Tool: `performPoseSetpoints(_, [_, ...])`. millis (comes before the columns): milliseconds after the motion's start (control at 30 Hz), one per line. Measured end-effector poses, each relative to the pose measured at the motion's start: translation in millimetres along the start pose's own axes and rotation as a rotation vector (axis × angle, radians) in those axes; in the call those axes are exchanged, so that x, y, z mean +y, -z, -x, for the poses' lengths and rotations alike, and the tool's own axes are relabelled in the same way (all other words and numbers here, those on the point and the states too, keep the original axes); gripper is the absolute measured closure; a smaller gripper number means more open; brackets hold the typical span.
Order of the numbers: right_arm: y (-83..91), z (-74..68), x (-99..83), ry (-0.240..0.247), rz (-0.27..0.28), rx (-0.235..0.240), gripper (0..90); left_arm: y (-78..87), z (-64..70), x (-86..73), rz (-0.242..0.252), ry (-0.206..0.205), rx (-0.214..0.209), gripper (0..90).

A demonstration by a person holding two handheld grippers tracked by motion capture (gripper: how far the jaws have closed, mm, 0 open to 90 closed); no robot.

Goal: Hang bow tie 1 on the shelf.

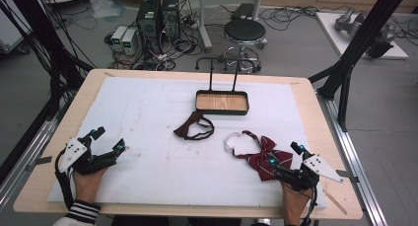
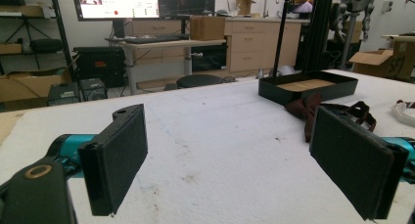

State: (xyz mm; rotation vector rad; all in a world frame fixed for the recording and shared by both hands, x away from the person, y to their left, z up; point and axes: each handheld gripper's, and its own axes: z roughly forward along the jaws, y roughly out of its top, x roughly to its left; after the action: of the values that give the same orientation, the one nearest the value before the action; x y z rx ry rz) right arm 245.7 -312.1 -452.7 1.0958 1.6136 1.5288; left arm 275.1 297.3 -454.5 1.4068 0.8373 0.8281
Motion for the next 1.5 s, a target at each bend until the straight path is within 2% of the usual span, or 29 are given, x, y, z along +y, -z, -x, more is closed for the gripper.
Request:
performPoseSetpoints(400, [1.1, 1.4, 0.0, -0.018, 0.008, 0.005, 6.8, 0.3, 0.3, 0.0, 0.0, -0.005, -0.002, 14.7])
performPoseSetpoints(833, [0.7, -1.9, 0.0, 0.016, 0.004, -0.003, 6.8, 0.6, 0.4, -0.3, 0.008, -0.003, 0.002, 14.7])
performPoseSetpoints(1033, [-3.2, 3.2, 4.7, -0.033, -0.038, 0.021, 6.9, 0.8, 0.4, -0.3, 0.009, -0.002, 0.003, 14.7])
performPoseSetpoints(1167, [-6.3, 3.3, 18.3, -0.009, -0.073, 0.043, 6.8, 0.8, 0.2, -0.3, 0.009, -0.001, 0.003, 14.7])
performPoseSetpoints(1267, [-10.4, 3.5, 29.5, 0.035, -0.121, 0.074, 6.8, 0.8, 0.3, -0.3, 0.009, -0.002, 0.006, 14.7])
performPoseSetpoints(1300, [-10.4, 3.5, 29.5, 0.035, -0.121, 0.074, 6.8, 0.8, 0.3, -0.3, 0.009, -0.002, 0.006, 14.7])
performPoseSetpoints(1367, [-14.3, 3.4, 38.4, 0.055, -0.159, 0.108, 6.8, 0.7, 0.3, -0.3, 0.009, -0.001, 0.006, 14.7])
performPoseSetpoints(1433, [-15.8, 4.2, 40.9, 0.061, -0.171, 0.115, 6.8, 0.7, 0.3, -0.3, 0.009, -0.001, 0.006, 14.7])
performPoseSetpoints(1500, [-20.3, 5.8, 48.4, 0.067, -0.218, 0.134, 6.8, 0.8, 0.4, -0.2, 0.007, -0.002, 0.006, 14.7])
